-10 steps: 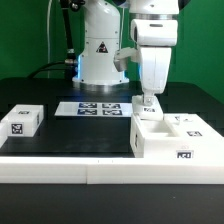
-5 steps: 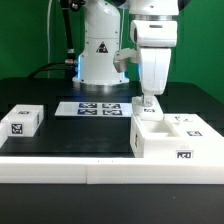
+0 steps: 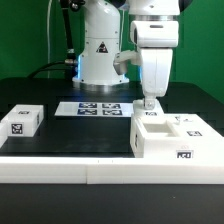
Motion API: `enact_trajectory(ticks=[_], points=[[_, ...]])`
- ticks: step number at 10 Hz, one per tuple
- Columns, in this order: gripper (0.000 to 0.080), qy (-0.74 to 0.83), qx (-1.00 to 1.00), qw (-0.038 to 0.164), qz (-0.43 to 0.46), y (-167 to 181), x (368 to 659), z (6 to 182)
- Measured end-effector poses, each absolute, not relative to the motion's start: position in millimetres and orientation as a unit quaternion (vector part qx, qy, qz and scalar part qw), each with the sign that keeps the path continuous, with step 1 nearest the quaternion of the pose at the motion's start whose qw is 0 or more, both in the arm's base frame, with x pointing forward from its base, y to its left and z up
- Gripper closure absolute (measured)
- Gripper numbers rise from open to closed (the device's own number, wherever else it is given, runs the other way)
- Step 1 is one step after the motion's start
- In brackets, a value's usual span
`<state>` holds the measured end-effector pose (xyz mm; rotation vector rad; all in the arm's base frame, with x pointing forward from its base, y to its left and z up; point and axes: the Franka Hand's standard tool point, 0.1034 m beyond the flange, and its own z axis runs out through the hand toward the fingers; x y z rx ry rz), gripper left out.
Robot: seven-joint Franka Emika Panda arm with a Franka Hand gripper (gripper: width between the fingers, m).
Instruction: Assemble cabinet
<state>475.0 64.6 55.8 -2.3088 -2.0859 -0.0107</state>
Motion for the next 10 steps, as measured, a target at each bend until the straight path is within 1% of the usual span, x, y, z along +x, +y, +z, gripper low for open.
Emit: enact_trajectory(ticks=[4, 5, 8, 10], points=[[0.0729, -0.67, -0.742, 0.015, -0.004, 64.3, 475.3, 55.8], [0.0729, -0.685, -0.729, 0.014, -0.007, 60.9, 481.6, 55.3], [0.0729, -0.699, -0.715, 0.005, -0.03, 60.0, 526.0, 56.4], [0.0729, -0.7, -0.712, -0.001, -0.043, 59.2, 547.9, 57.0]])
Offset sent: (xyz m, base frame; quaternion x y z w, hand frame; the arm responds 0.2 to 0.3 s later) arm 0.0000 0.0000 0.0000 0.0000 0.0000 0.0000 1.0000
